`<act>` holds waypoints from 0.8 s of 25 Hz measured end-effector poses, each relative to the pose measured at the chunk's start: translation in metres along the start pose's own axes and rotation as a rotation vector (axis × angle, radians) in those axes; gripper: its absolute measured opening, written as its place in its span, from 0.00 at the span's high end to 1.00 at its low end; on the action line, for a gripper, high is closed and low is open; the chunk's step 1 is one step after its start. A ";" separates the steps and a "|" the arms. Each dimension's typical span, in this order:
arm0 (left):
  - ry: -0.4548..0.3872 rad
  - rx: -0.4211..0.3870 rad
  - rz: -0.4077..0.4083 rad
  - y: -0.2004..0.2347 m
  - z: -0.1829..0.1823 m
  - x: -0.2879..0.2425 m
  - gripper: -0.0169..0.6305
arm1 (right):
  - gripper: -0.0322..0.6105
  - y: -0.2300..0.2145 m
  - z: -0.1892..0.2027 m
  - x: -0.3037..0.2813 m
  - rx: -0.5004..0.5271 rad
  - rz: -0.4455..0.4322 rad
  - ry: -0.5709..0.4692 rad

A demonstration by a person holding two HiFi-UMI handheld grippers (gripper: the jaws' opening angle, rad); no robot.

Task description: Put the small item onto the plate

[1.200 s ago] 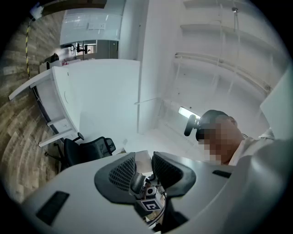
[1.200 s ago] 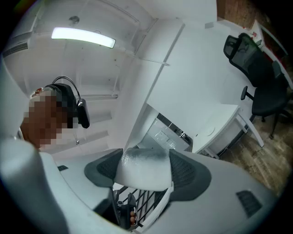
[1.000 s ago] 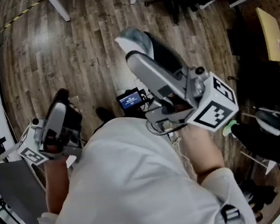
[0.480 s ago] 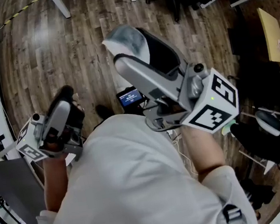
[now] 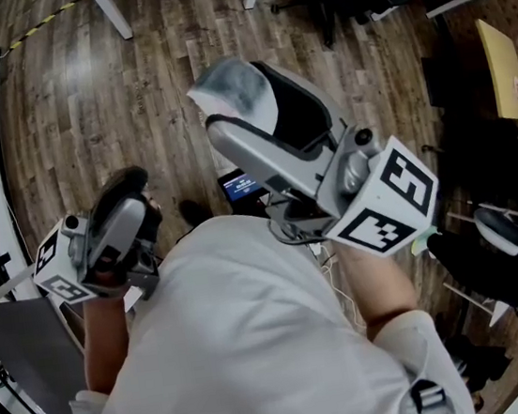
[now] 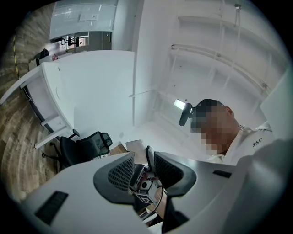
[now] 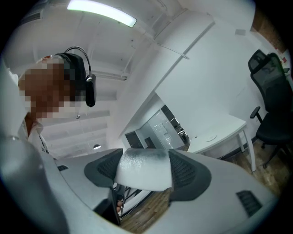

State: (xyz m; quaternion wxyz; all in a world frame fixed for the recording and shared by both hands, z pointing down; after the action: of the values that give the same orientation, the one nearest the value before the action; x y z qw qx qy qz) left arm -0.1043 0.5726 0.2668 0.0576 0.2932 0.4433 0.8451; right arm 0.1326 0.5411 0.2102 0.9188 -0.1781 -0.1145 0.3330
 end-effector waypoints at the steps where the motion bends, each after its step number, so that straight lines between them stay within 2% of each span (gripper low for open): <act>1: 0.002 -0.003 -0.003 0.000 0.000 0.000 0.78 | 0.47 0.001 0.000 -0.001 0.008 0.001 0.004; 4: 0.006 -0.008 -0.009 0.000 0.000 0.000 0.74 | 0.47 0.003 0.002 -0.002 0.029 0.000 0.011; 15: -0.021 -0.003 -0.013 0.001 0.000 0.003 0.74 | 0.47 0.003 0.003 -0.001 0.071 0.013 0.028; 20: -0.046 0.010 -0.030 0.003 -0.001 0.003 0.75 | 0.47 0.001 0.002 0.005 0.059 0.029 0.035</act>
State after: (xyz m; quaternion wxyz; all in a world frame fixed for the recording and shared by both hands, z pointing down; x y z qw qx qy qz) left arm -0.1064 0.5714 0.2696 0.0790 0.3063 0.4503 0.8350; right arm 0.1348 0.5451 0.2126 0.9207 -0.1581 -0.0861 0.3462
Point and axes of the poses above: the fingertips, and each gripper's own axes: x backward along the fingers, y to its left, z out of its underside, the point moved 8 cm from there along x, backward along the fingers, and after that the axes turned 7 degrees about x, right-handed, at the moved point
